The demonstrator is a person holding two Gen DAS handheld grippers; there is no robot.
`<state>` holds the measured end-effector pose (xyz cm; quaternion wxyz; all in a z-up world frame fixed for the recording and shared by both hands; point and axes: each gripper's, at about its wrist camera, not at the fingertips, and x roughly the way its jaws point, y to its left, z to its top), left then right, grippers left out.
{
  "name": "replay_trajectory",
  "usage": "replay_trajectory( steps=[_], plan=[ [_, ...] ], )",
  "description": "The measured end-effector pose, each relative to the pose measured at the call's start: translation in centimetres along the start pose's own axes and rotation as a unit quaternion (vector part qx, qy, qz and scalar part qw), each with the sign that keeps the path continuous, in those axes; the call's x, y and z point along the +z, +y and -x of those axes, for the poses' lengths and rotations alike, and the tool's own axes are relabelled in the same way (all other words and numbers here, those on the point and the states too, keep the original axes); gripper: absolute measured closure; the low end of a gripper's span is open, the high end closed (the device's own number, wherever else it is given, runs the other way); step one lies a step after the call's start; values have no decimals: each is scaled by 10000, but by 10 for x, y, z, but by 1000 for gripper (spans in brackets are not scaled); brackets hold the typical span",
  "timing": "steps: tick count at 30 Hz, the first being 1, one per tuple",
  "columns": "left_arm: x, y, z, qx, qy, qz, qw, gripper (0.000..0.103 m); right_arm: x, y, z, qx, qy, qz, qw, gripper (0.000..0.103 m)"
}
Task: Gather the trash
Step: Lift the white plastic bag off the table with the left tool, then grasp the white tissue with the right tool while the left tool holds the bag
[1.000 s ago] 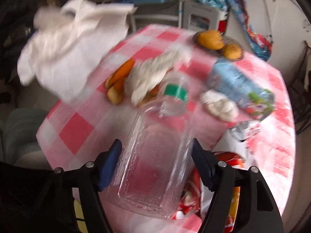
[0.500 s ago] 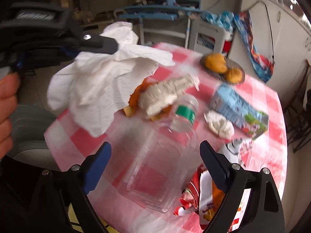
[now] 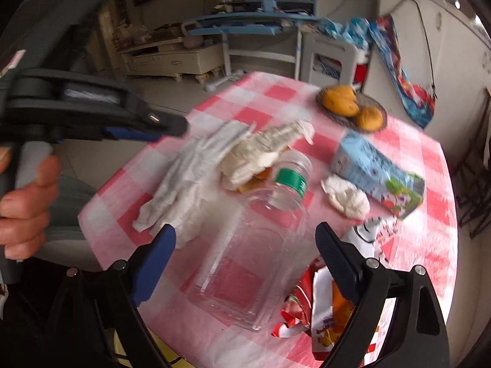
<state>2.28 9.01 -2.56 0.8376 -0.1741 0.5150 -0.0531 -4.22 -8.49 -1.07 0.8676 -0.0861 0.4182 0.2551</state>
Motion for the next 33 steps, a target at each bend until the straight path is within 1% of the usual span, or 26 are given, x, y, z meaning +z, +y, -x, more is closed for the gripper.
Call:
replay_trajectory(
  steps=[1, 5, 6, 7, 8, 9, 12, 15, 18, 20, 21, 23, 24, 25, 26, 27, 28, 29, 30, 31, 33],
  plan=[
    [-1, 0, -4, 96, 56, -45, 9999, 54, 2, 1, -3, -25, 17, 61, 10000, 15],
    [-7, -3, -20, 400, 284, -239, 9985, 54, 3, 4, -5, -70, 40, 158, 9998, 15],
    [-8, -5, -23, 468, 308, -309, 9980, 59, 4, 3, -4, -63, 8, 136, 9999, 15],
    [-9, -5, -27, 524, 331, -360, 9974, 70, 5, 2, -3, -54, -11, 116, 9999, 15],
    [-9, -5, -28, 561, 345, -387, 9971, 77, 6, 2, -2, -47, -28, 98, 9999, 15],
    [-9, -4, -31, 583, 353, -406, 9969, 90, 6, 2, -2, -50, -38, 86, 9999, 15],
    [-7, -3, -24, 433, 292, -335, 9981, 94, 7, 3, -2, -51, -38, 108, 9999, 15],
    [-5, -4, -12, 240, 165, -362, 9989, 94, 8, 4, -3, -51, -72, 115, 9999, 15],
    [-4, -6, 1, 207, -76, -380, 9990, 94, 12, 10, 1, 100, -296, 126, 9994, 15],
    [-1, -7, 10, 230, -226, -384, 9987, 94, 16, 19, 3, 182, -417, 257, 9986, 15],
    [0, -6, 10, 250, -227, -385, 9987, 94, 17, 26, 1, 193, -434, 369, 9982, 15],
    [0, -3, 3, 295, -57, -402, 9987, 94, 18, 35, -4, 166, -375, 551, 9976, 15],
    [-1, -3, -5, 375, 109, -454, 9982, 91, 18, 41, -8, 162, -317, 660, 9972, 15],
    [-3, -1, -12, 443, 221, -487, 9976, 78, 18, 44, -10, 162, -286, 720, 9969, 15],
    [-5, 0, -20, 563, 340, -527, 9964, 70, 17, 46, -12, 143, -257, 779, 9965, 15],
    [-8, 0, -27, 687, 412, -560, 9952, 65, 17, 48, -14, 114, -217, 837, 9962, 15],
    [-10, 0, -32, 725, 466, -594, 9945, 65, 16, 47, -15, 111, -196, 847, 9962, 15],
    [-11, -3, -36, 670, 543, -638, 9942, 68, 15, 46, -16, 119, -158, 837, 9963, 15],
    [-11, -6, -38, 561, 570, -673, 9945, 84, 15, 45, -17, 121, -129, 818, 9965, 15],
    [-11, -7, -37, 528, 558, -696, 9946, 94, 14, 44, -17, 116, -116, 811, 9966, 15],
    [-10, -11, -29, 516, 418, -747, 9950, 96, 13, 40, -18, 96, -75, 780, 9969, 15]
  ],
)
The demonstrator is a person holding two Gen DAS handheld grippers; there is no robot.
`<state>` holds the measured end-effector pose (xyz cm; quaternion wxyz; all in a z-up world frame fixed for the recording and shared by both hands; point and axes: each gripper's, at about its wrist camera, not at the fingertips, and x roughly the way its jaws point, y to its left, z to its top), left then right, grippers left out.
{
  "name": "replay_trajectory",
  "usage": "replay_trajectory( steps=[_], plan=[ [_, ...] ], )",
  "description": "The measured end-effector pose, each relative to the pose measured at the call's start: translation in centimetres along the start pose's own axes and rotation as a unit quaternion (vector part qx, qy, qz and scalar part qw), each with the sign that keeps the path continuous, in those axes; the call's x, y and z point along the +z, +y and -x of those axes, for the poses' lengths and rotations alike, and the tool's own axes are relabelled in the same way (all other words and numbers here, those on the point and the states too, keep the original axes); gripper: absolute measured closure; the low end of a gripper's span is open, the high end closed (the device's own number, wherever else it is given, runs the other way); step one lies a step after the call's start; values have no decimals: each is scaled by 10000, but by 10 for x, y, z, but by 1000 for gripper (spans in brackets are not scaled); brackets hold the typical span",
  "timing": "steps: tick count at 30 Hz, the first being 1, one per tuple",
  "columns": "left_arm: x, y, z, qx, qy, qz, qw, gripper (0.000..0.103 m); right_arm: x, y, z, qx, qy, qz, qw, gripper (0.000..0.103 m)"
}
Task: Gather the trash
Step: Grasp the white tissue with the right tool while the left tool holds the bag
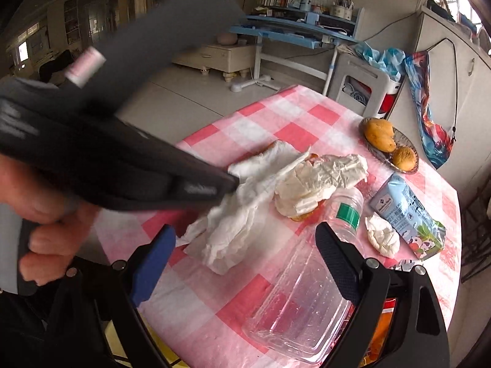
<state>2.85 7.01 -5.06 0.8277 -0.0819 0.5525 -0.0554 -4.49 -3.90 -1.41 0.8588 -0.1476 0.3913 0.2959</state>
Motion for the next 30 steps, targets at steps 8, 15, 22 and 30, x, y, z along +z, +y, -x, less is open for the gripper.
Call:
replay_trajectory(
  steps=[8, 15, 22, 30],
  plan=[
    [6, 13, 44, -204, -600, 154, 9979, 98, 1, 3, -4, 21, 27, 6, 10000, 15],
    [11, 35, 83, -633, -1425, 698, 9853, 98, 10, 20, -11, 302, -129, 61, 9994, 15],
    [13, 52, 89, -713, -1582, 1130, 9783, 98, 15, 24, -42, 511, 296, -273, 9979, 34],
    [13, 47, 89, -756, -1608, 1057, 9784, 98, 15, 40, -52, -159, 271, 241, 9992, 46]
  ],
)
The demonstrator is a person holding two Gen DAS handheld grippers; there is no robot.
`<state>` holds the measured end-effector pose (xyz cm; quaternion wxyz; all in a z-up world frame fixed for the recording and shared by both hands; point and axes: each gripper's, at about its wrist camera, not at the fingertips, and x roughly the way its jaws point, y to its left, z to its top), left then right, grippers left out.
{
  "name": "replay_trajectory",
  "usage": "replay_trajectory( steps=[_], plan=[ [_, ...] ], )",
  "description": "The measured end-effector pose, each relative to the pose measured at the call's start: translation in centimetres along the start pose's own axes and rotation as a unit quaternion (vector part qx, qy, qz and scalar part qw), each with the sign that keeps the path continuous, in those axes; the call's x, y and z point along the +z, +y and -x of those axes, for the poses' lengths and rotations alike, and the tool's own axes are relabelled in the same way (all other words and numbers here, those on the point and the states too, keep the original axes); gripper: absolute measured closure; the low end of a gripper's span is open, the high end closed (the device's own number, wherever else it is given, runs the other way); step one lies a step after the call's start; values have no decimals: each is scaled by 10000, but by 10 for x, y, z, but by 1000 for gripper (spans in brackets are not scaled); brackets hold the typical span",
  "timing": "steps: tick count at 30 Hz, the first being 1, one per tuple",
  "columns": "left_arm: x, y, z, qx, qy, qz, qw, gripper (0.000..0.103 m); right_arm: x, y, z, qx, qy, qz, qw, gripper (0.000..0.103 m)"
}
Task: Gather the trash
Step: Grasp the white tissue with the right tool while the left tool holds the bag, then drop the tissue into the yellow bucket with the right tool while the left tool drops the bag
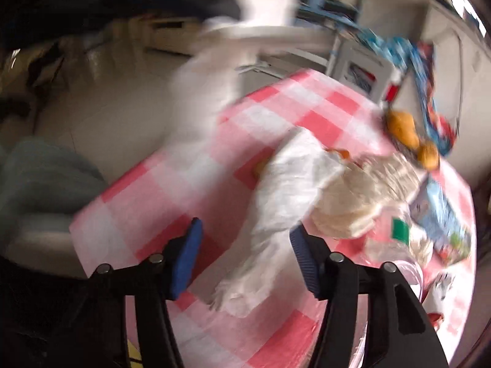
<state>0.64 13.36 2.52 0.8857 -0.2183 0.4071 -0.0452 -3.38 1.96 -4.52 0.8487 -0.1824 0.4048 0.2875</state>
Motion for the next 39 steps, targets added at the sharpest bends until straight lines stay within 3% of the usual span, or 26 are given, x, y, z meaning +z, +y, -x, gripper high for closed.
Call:
replay_trajectory(
  steps=[3, 7, 10, 12, 13, 20, 27, 33, 39],
  plan=[
    [0, 2, 2, -10, -22, 24, 10000, 98, -3, 12, -4, 41, 97, 243, 9997, 48],
    [0, 3, 2, -4, -8, 32, 10000, 98, -6, -9, -13, 507, 234, -368, 9978, 53],
    [1, 3, 2, 1, -11, 18, 10000, 98, -9, -19, -12, 657, 257, -631, 9955, 70],
    [0, 2, 2, -4, -9, 9, 10000, 98, -12, -26, -11, 855, 286, -799, 9927, 94],
    [0, 2, 2, 4, -5, 0, 10000, 98, -14, -29, -9, 1015, 287, -893, 9904, 96],
    [-1, -1, 1, 60, -7, -103, 9999, 98, -19, -41, 19, 1642, -23, -1164, 9795, 97],
    [-7, -8, -2, 111, 34, -213, 9997, 98, -33, -31, 58, 2876, -165, -583, 9558, 97],
    [-21, -14, -2, 225, 175, -420, 9987, 98, -57, -10, 86, 3745, 175, 158, 9269, 97],
    [-68, -3, 18, 140, 466, -213, 9986, 98, -95, 24, 99, 4154, 814, 635, 9038, 97]
  ],
)
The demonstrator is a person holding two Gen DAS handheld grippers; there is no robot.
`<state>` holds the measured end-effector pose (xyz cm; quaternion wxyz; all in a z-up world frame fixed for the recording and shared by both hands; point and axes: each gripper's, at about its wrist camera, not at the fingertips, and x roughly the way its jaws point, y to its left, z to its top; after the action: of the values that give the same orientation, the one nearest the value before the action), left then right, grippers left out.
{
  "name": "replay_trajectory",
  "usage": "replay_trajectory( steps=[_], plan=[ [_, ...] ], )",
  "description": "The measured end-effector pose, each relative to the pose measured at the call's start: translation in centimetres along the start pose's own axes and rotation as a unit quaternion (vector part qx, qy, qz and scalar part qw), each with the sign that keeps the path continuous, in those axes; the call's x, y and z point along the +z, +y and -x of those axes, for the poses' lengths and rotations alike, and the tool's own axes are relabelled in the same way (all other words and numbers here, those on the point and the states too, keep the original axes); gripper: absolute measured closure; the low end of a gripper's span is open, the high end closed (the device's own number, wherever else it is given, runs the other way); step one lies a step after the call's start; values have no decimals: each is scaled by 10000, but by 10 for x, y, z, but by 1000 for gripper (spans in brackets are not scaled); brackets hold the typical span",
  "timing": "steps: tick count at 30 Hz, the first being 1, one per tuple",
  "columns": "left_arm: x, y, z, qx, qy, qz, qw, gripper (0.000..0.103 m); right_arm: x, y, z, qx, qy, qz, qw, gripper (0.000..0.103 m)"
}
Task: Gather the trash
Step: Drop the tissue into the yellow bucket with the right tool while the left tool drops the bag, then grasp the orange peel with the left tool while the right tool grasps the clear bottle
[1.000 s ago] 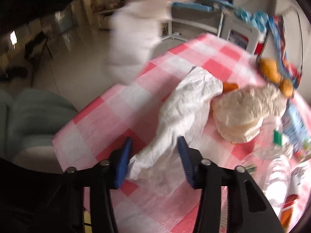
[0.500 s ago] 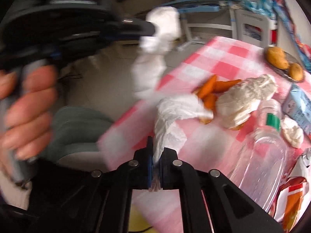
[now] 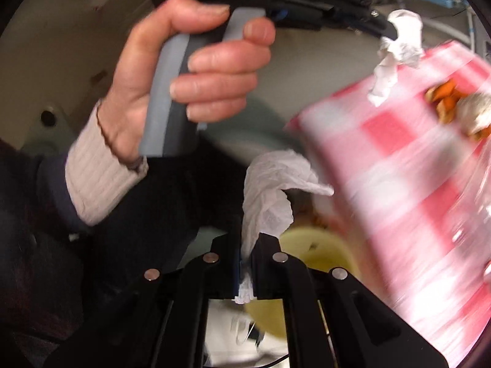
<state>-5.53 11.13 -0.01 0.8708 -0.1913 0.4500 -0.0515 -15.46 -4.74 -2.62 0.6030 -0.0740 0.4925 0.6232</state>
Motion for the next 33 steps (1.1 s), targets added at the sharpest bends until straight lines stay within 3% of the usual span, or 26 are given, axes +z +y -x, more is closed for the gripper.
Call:
replay_trajectory(
  steps=[3, 7, 8, 9, 10, 16, 19, 24, 28, 33],
  plan=[
    [-35, 0, 3, 26, 296, 1, 9996, 98, -16, 13, -22, -151, 479, 64, 9987, 97],
    [-72, 0, 4, 111, 608, -11, 9981, 98, -26, 17, -43, -638, 796, 10, 9948, 93],
    [-81, -1, 3, 155, 686, -28, 9975, 98, -27, 17, -46, -731, 832, -57, 9938, 77],
    [-89, -2, 3, 207, 756, -57, 9969, 98, -27, 17, -47, -810, 851, -87, 9930, 48],
    [-99, -4, 3, 258, 850, -90, 9960, 98, -30, 20, -46, -967, 826, -67, 9919, 39],
    [-144, -7, -8, 497, 1413, -265, 9884, 98, -43, 20, -25, -1298, 559, -252, 9896, 35],
    [-155, -12, -15, 561, 1690, -408, 9832, 95, -47, 16, -10, -1690, 248, -496, 9841, 30],
    [-145, -24, -3, 607, 1296, -522, 9883, 73, -42, -6, 7, -2330, -261, -852, 9684, 23],
    [-120, -25, 5, 644, 902, -439, 9929, 69, -41, -9, 26, -2615, -779, -989, 9570, 23],
    [-78, -20, 1, 774, 467, -169, 9958, 64, -33, -19, 49, -3095, -1443, -1108, 9333, 18]
  ],
)
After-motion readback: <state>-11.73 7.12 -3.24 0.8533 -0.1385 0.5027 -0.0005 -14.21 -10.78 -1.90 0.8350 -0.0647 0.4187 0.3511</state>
